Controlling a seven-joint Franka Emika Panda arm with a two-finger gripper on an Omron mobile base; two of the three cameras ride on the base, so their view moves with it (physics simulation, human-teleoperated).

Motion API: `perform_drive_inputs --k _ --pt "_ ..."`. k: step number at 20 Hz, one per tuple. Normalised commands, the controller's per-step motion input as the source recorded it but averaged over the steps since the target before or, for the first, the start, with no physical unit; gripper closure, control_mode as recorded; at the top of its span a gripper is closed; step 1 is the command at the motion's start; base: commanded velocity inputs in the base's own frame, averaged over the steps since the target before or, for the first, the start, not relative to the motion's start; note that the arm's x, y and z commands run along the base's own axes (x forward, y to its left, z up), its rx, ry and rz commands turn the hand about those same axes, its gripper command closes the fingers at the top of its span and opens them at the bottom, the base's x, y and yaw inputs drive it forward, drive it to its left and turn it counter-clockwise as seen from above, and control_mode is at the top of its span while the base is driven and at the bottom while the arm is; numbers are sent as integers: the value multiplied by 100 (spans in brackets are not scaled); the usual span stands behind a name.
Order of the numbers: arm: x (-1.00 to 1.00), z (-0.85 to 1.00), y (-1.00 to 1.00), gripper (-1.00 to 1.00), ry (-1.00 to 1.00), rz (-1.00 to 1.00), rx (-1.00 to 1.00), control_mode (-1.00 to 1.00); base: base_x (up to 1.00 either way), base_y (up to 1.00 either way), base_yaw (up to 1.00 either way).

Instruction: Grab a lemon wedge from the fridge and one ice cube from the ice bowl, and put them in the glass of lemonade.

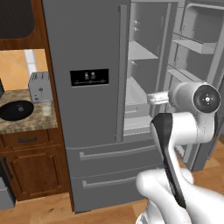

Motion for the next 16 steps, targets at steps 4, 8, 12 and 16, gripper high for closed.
perform_drive_inputs --k 4,8,12,16 --pt "0 0 62 -100 8 25 41 -100 0 0 0" --pt "-4 0 36 -100 0 37 9 -100 0 0 0" --pt "0 1 28 -100 1 24 1 -100 0 0 0" --pt "13 8 5 -100 10 -12 0 -100 0 0 0"
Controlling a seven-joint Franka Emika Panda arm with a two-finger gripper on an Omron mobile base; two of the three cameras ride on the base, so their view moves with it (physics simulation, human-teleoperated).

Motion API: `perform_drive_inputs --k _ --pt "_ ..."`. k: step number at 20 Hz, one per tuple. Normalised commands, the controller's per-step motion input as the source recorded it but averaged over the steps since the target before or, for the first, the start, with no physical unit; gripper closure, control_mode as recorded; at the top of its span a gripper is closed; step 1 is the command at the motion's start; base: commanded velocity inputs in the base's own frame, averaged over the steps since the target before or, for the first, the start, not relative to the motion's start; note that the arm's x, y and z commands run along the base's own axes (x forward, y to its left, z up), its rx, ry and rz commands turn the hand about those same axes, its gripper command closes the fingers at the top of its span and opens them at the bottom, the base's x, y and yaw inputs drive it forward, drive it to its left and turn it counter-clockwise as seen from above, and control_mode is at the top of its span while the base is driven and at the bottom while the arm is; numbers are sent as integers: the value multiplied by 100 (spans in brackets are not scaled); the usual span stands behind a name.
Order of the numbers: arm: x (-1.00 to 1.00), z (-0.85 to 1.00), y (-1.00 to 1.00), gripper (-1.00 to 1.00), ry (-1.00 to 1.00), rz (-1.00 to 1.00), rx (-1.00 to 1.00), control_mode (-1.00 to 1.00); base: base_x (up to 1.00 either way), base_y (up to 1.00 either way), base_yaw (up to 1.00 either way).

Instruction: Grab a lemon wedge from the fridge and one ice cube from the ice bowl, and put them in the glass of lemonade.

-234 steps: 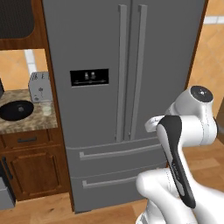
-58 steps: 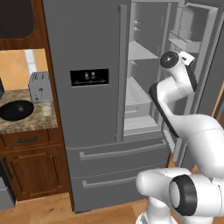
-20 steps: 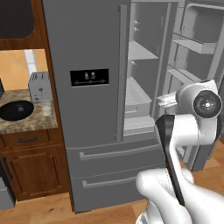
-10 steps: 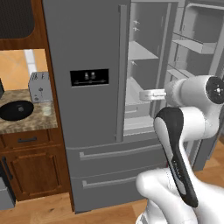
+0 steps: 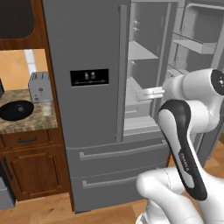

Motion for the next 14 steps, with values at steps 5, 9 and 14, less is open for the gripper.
perform_drive_inputs --k 5,9,14 --pt "38 14 0 -100 6 -18 0 -100 0 0 0" --pt "62 1 -8 -100 0 -14 0 -100 0 0 0" --pt "67 0 -6 -100 6 -3 0 -100 0 0 0"
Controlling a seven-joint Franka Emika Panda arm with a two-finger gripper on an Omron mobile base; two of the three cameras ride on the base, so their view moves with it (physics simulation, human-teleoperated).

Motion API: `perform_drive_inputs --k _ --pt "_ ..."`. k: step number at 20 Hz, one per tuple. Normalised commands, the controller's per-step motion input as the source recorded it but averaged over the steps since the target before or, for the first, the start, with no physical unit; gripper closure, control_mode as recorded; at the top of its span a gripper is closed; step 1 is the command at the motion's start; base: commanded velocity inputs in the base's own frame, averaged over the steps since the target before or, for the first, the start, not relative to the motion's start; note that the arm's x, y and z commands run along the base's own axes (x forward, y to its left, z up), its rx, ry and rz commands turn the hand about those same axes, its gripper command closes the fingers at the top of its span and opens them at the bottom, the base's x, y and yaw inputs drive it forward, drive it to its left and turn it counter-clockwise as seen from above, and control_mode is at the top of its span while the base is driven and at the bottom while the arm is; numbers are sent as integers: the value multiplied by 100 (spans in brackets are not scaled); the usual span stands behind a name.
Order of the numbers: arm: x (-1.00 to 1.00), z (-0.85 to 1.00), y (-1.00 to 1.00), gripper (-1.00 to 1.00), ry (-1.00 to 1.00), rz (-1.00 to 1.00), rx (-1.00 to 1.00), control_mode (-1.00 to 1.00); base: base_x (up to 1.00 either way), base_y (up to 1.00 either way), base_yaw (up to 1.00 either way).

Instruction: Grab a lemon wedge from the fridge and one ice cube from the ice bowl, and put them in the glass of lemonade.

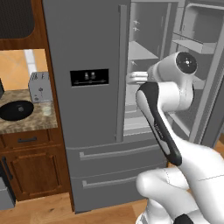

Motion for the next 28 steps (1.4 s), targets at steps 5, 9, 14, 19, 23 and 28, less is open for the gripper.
perform_drive_inputs --k 5,9,14,19,23,28 --pt "73 -11 7 -100 3 4 0 -100 0 0 0" --pt "53 -16 19 -100 0 4 -1 -100 0 0 0" --pt "58 -9 13 -100 0 0 0 -100 0 0 0" --pt "48 -7 0 -100 -11 -2 -1 -100 0 0 0" --pt "57 -21 0 -100 -14 0 0 -100 0 0 0" --pt "63 -15 0 -100 -1 0 0 -100 0 0 0"
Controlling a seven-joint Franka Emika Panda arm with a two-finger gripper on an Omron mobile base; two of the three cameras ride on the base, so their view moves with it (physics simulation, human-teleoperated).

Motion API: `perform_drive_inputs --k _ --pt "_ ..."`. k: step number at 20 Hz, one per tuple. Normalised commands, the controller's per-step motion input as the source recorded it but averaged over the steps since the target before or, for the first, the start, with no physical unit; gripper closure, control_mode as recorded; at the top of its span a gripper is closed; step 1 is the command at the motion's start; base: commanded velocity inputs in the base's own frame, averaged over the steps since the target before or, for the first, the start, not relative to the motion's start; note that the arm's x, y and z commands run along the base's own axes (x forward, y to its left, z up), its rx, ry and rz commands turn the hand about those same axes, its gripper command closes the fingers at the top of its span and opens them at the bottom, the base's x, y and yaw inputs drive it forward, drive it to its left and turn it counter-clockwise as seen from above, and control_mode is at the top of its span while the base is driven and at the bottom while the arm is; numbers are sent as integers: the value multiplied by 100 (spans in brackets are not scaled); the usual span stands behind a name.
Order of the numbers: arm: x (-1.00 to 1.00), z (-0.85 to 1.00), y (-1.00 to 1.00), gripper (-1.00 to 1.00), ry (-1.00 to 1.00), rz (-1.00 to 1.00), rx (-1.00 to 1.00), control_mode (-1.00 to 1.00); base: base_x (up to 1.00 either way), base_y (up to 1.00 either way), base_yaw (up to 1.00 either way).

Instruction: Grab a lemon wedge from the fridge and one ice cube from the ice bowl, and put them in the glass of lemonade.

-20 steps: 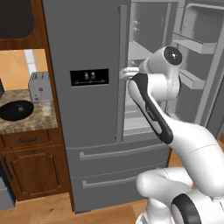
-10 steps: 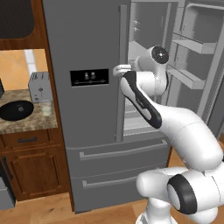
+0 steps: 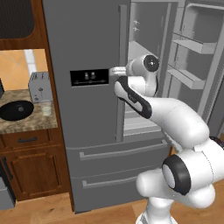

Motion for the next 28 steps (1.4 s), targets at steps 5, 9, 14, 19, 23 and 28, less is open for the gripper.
perform_drive_inputs --k 5,9,14,19,23,28 --pt "79 -13 7 -100 1 -2 0 -100 0 0 0" --pt "90 -23 22 -100 2 -5 0 -100 0 0 0" --pt "73 -11 22 100 4 -5 0 -100 0 0 0" --pt "-2 12 28 100 18 -3 -1 -100 0 0 0" --pt "-45 29 47 100 13 0 0 -100 0 0 0" --pt "-89 12 48 100 4 0 4 -100 0 0 0"
